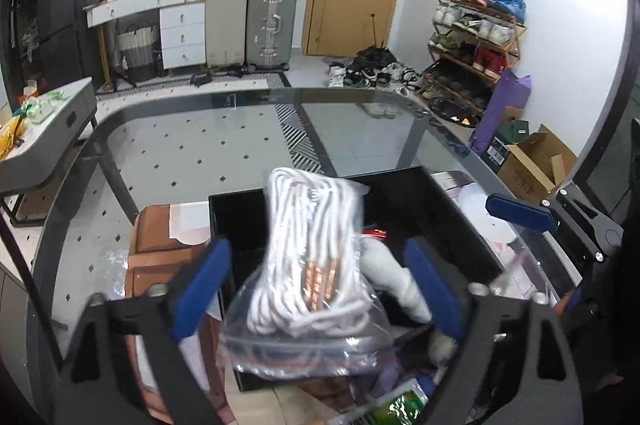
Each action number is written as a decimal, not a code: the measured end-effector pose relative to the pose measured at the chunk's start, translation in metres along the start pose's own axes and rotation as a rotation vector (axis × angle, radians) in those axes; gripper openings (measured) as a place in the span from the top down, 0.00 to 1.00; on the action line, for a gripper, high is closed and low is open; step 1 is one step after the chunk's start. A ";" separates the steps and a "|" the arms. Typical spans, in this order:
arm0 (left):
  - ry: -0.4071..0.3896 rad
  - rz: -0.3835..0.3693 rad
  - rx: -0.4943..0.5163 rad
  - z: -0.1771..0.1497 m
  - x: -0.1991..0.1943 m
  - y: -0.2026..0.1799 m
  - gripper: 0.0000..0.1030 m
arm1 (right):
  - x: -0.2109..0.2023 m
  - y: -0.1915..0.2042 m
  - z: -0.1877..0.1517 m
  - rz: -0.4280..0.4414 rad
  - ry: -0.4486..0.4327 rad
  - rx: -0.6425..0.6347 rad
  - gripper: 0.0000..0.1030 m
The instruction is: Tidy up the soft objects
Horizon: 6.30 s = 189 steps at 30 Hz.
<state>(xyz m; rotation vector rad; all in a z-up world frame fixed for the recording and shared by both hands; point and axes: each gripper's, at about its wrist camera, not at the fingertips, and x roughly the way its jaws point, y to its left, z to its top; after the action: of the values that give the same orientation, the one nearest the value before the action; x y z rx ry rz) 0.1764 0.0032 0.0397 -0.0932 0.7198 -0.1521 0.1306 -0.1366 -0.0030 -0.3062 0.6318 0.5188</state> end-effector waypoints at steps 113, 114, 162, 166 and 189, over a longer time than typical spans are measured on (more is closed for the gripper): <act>0.241 -0.088 -0.062 -0.111 -0.041 0.014 0.21 | -0.046 0.086 -0.113 0.285 0.254 -0.123 0.27; 0.240 -0.082 -0.058 -0.110 -0.040 0.012 0.21 | -0.047 0.082 -0.113 0.288 0.250 -0.114 0.30; 0.183 0.021 0.043 -0.123 -0.049 0.012 0.71 | -0.090 0.026 -0.111 0.149 0.087 -0.015 0.42; 0.166 0.016 0.029 -0.121 -0.052 0.008 0.71 | -0.093 0.025 -0.108 0.144 0.071 -0.008 0.42; -0.016 -0.007 -0.055 -0.097 -0.118 0.028 0.70 | -0.111 0.024 -0.085 0.107 -0.043 0.015 0.42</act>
<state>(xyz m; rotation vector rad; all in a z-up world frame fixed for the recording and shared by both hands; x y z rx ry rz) 0.0276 0.0478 0.0403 -0.1490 0.7079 -0.1387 0.0002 -0.1932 -0.0016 -0.2478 0.6125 0.6210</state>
